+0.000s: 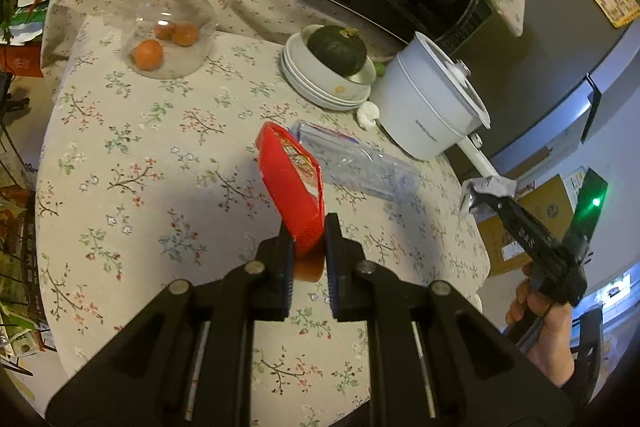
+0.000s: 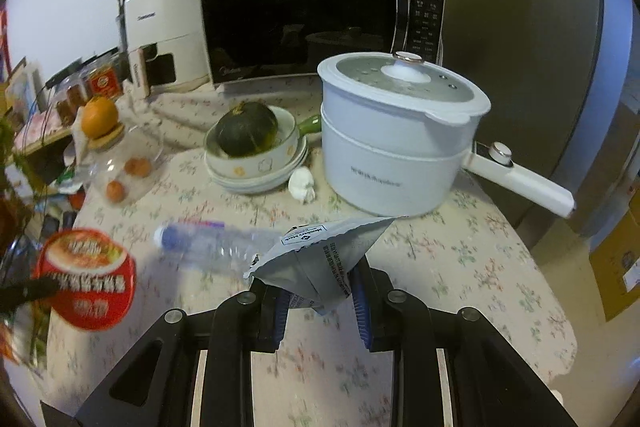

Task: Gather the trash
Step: 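Carry the red lid and white packet over the white bin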

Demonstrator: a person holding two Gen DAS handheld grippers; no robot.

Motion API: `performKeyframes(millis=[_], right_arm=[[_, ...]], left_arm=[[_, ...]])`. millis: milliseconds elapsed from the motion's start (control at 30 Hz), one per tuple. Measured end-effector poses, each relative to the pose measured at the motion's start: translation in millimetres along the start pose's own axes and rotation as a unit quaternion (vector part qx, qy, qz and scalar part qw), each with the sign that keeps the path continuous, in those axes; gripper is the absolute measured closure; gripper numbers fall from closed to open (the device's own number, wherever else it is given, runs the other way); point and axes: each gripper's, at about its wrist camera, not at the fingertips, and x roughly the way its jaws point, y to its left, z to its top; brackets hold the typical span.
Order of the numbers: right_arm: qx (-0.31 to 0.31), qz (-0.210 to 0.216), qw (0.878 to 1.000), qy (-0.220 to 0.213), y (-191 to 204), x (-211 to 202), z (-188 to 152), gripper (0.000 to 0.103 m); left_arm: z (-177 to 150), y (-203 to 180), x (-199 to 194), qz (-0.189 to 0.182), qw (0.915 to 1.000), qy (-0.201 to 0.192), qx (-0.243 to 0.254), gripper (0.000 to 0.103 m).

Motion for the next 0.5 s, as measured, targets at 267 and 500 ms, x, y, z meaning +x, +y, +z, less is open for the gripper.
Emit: performKeyframes(millis=[267, 500], right_arm=[[0.012, 0.018, 1.000, 0.014, -15.4, -27.1, -41.5, 0.075], [0.041, 0.017, 0.998, 0.045, -38.6, -32.8, -62.3, 0.075]], left_arm=[[-12.2, -17.0, 8.8, 0.010, 0.9992, 0.014, 0.036, 0.088], [-22.8, -26.5, 18.9, 0.007, 0.9981, 0.035, 0.050, 0.088]])
